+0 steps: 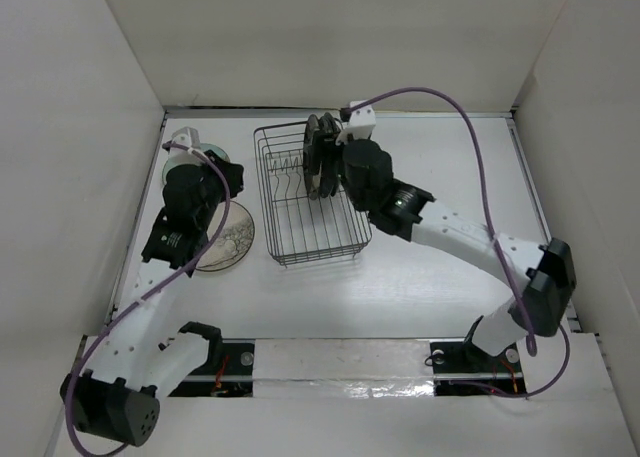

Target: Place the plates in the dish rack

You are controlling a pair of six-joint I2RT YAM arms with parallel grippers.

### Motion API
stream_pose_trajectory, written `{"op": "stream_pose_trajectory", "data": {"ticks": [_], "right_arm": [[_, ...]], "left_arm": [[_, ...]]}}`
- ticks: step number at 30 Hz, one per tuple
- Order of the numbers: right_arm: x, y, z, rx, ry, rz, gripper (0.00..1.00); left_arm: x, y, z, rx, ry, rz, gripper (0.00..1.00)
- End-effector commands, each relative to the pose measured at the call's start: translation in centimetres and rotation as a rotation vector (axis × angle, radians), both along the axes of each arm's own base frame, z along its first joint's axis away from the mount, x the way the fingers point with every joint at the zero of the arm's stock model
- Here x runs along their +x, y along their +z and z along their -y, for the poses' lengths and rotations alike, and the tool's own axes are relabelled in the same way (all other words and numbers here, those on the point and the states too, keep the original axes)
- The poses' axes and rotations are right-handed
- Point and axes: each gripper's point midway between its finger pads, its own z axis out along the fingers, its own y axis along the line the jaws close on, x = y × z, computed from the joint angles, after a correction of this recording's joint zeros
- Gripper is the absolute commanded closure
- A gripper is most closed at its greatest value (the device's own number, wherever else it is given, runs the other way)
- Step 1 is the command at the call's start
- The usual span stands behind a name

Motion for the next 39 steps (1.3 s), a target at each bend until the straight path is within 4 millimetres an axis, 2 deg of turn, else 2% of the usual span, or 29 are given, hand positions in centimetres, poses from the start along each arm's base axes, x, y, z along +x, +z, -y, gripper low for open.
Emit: {"op": "stream_pose_trajectory", "data": {"ticks": [1, 2, 3, 4, 5, 6, 7, 8, 9, 10, 11, 12, 13, 15, 16, 18, 19, 21, 22, 24, 27, 28, 30, 31, 32, 33, 34, 37, 39], "right_arm": [[-3.1, 2.6, -1.1, 0.124, 0.14, 0.052, 0.33], [-4.7, 2.2, -0.7, 0.136, 0.184, 0.049, 0.52], [-5.3, 2.1, -0.4, 0.156, 0.199, 0.047, 0.87], [-6.1, 2.3, -0.2, 0.18, 0.215, 0.054, 0.98], [-7.3, 3.3, 0.4, 0.212, 0.239, 0.068, 1.0], [-7.9, 1.7, 0.6, 0.22, 0.256, 0.044, 1.0], [-8.5, 1.6, 0.7, 0.241, 0.277, 0.038, 1.0], [-9.6, 2.5, 1.3, 0.282, 0.31, 0.051, 1.0], [-10.2, 1.8, 1.5, 0.302, 0.326, 0.043, 1.0], [-10.6, 1.8, 1.8, 0.315, 0.337, 0.047, 0.97], [-11.0, 1.9, 2.0, 0.324, 0.347, 0.051, 0.93], [-11.6, 2.5, 2.7, 0.338, 0.356, 0.066, 0.86], [-12.1, 1.6, 2.6, 0.324, 0.367, 0.055, 0.82], [-12.4, 1.3, 3.1, 0.315, 0.372, 0.058, 0.73], [-12.6, 0.8, 3.4, 0.307, 0.37, 0.054, 0.71], [-12.8, 0.2, 3.5, 0.293, 0.377, 0.051, 0.7], [-12.6, 0.2, 3.9, 0.293, 0.37, 0.055, 0.7], [-12.4, -0.8, 4.1, 0.28, 0.371, 0.045, 0.69], [-12.5, -0.9, 4.0, 0.283, 0.375, 0.045, 0.69], [-12.0, -1.6, 4.4, 0.276, 0.373, 0.038, 0.69], [-11.6, -2.3, 4.4, 0.273, 0.384, 0.025, 0.69], [-11.3, -2.4, 4.6, 0.273, 0.378, 0.024, 0.69], [-11.1, -2.9, 4.6, 0.269, 0.379, 0.014, 0.69], [-11.2, -2.9, 4.6, 0.269, 0.38, 0.014, 0.69], [-10.9, -3.1, 4.8, 0.268, 0.371, 0.012, 0.69], [-10.9, -3.3, 4.8, 0.267, 0.372, 0.009, 0.69], [-10.5, -3.3, 5.1, 0.268, 0.361, 0.01, 0.69], [-10.6, -3.4, 5.1, 0.266, 0.362, 0.006, 0.69], [-10.2, -3.3, 5.4, 0.265, 0.349, 0.012, 0.69]], "left_arm": [[2.8, 2.9, -1.8, -0.131, 0.027, 0.068, 0.85], [3.4, 2.3, -2.6, -0.14, 0.038, 0.051, 0.79], [4.0, 1.9, -3.7, -0.152, 0.058, 0.046, 0.67], [5.0, 0.6, -6.1, -0.172, 0.123, 0.016, 0.64], [5.3, -0.7, -6.9, -0.185, 0.134, -0.012, 0.62], [6.3, -2.2, -8.9, -0.216, 0.185, -0.043, 0.6], [6.6, -3.1, -8.6, -0.233, 0.17, -0.067, 0.6], [6.9, -4.1, -9.8, -0.252, 0.19, -0.086, 0.59], [7.4, -4.7, -10.6, -0.259, 0.209, -0.097, 0.57], [8.0, -6.2, -11.7, -0.261, 0.241, -0.132, 0.56], [8.2, -6.8, -13.7, -0.276, 0.292, -0.141, 0.53], [8.4, -7.3, -14.8, -0.291, 0.314, -0.147, 0.51], [8.7, -8.8, -15.9, -0.302, 0.336, -0.184, 0.47], [9.1, -9.7, -18.7, -0.293, 0.401, -0.199, 0.43], [9.2, -11.7, -19.7, -0.292, 0.432, -0.258, 0.4], [9.6, -12.7, -21.3, -0.269, 0.463, -0.287, 0.39], [9.5, -14.4, -22.4, -0.275, 0.492, -0.331, 0.39], [9.7, -15.1, -23.6, -0.257, 0.52, -0.346, 0.39], [9.8, -15.8, -23.9, -0.248, 0.53, -0.365, 0.39], [10.2, -15.7, -24.9, -0.219, 0.56, -0.363, 0.39], [11.2, -16.8, -25.3, -0.214, 0.554, -0.398, 0.39], [11.3, -18.5, -25.3, -0.221, 0.547, -0.442, 0.4], [12.0, -19.1, -25.7, -0.22, 0.552, -0.46, 0.4], [12.0, -20.6, -25.9, -0.219, 0.56, -0.497, 0.4], [12.3, -20.8, -26.4, -0.205, 0.573, -0.503, 0.41], [12.3, -21.4, -26.4, -0.205, 0.572, -0.518, 0.41], [12.3, -22.9, -26.4, -0.211, 0.572, -0.557, 0.42], [12.8, -24.5, -26.0, -0.235, 0.547, -0.584, 0.45], [13.1, -24.8, -25.6, -0.259, 0.53, -0.581, 0.45]]}}
